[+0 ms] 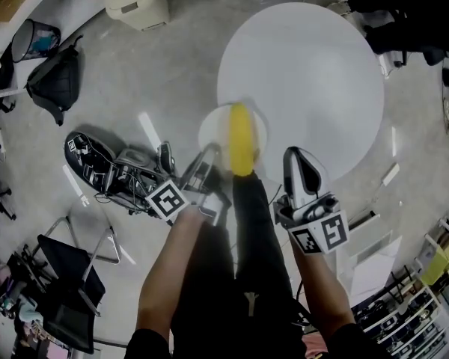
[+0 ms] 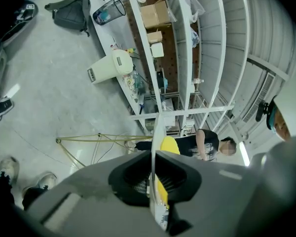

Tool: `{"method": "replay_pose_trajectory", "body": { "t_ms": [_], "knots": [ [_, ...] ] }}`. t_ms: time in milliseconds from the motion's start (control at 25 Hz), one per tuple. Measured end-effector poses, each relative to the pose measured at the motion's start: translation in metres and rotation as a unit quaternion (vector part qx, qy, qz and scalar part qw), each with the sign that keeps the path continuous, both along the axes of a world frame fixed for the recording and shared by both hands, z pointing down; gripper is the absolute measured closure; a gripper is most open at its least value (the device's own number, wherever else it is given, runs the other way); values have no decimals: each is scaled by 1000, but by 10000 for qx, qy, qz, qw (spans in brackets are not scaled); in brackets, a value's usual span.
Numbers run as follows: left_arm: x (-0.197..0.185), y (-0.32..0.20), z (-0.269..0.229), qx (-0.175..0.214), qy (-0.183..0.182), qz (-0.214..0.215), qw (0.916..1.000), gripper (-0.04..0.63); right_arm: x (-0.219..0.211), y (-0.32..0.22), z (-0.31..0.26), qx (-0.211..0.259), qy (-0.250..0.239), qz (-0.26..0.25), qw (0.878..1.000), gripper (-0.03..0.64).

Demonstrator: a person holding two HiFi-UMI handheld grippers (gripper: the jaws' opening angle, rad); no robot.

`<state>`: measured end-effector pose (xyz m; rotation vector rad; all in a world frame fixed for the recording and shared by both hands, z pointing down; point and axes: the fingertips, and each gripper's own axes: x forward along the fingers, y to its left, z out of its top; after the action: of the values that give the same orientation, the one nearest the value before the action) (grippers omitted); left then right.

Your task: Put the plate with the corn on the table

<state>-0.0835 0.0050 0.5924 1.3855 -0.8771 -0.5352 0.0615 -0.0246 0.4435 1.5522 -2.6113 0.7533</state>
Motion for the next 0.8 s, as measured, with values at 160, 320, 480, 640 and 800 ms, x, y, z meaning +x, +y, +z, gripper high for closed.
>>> {"method": "replay_pose_trajectory", "body": {
  "t_ms": [160,320,480,640,800],
  "knots": [
    [1,0,1,-47,15,-74,10000,572,2,2,4,-18,-32,-10,10000,609],
    [1,-1,-1,-55,-71,-107,9999,572,5,3,5,-31,-74,1,10000,609],
    [3,-3,-1,-71,-179,-92,9998,573,7,4,8,-61,-100,5,9999,609],
    [6,-7,1,-78,-162,-95,9998,572,9,4,9,-71,-109,20,9999,609],
    [10,-9,1,-90,-117,-93,9998,572,13,5,10,-67,-108,41,9999,609]
  ]
}}
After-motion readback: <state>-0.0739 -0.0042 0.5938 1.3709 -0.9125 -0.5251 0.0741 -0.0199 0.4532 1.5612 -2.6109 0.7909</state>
